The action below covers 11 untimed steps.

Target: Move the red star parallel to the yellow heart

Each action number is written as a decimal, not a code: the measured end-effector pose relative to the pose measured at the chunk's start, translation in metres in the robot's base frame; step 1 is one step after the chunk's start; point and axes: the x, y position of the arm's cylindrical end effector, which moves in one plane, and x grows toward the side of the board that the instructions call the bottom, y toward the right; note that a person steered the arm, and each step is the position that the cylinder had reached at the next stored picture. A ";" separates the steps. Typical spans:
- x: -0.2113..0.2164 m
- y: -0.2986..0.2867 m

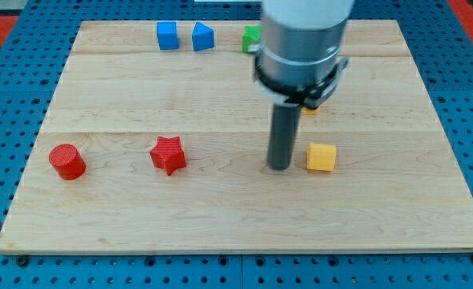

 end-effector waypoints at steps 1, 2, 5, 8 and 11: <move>0.039 -0.064; 0.039 -0.154; -0.019 -0.165; -0.021 -0.166; -0.017 -0.125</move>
